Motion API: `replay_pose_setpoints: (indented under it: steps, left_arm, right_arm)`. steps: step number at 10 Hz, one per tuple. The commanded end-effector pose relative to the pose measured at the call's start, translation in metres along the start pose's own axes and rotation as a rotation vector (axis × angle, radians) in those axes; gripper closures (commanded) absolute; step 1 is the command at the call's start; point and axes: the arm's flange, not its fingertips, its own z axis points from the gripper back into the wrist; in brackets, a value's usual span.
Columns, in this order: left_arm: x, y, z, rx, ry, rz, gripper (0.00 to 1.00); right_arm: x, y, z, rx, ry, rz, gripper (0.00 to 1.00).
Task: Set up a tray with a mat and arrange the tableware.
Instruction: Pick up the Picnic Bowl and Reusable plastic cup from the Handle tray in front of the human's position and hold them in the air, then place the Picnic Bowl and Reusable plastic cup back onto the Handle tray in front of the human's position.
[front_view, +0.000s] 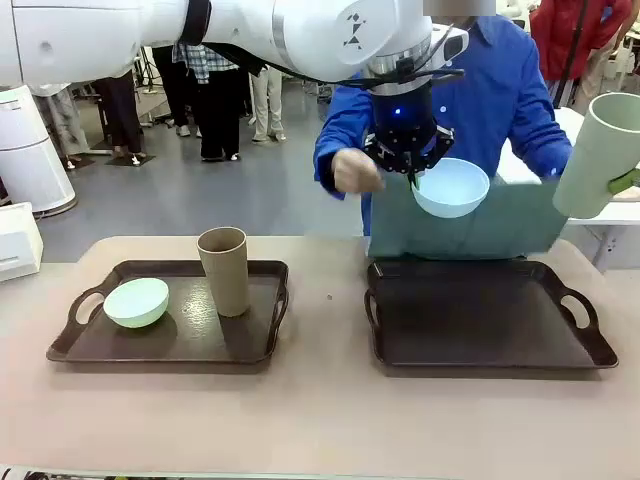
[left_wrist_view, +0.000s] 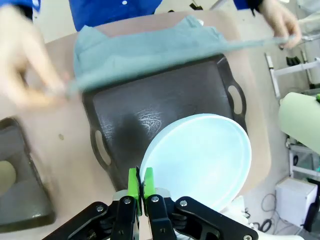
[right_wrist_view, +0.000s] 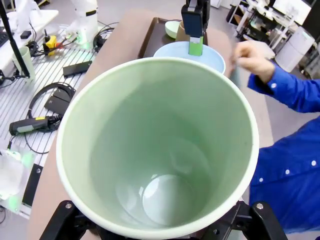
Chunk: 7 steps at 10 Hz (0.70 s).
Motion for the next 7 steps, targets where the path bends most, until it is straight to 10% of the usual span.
replay_pose_setpoints:
  steps: [1,7]
  left_arm:
    - [0.0023,-0.0016,0.0012,-0.009,-0.002,0.003,1.00]
    - [0.0023,-0.0016,0.0012,-0.009,-0.002,0.003,1.00]
  right_arm:
    - [-0.0019,-0.0031,-0.0025,0.005,0.000,0.008,0.19]
    - [-0.0019,-0.0031,-0.0025,0.005,0.000,0.008,0.19]
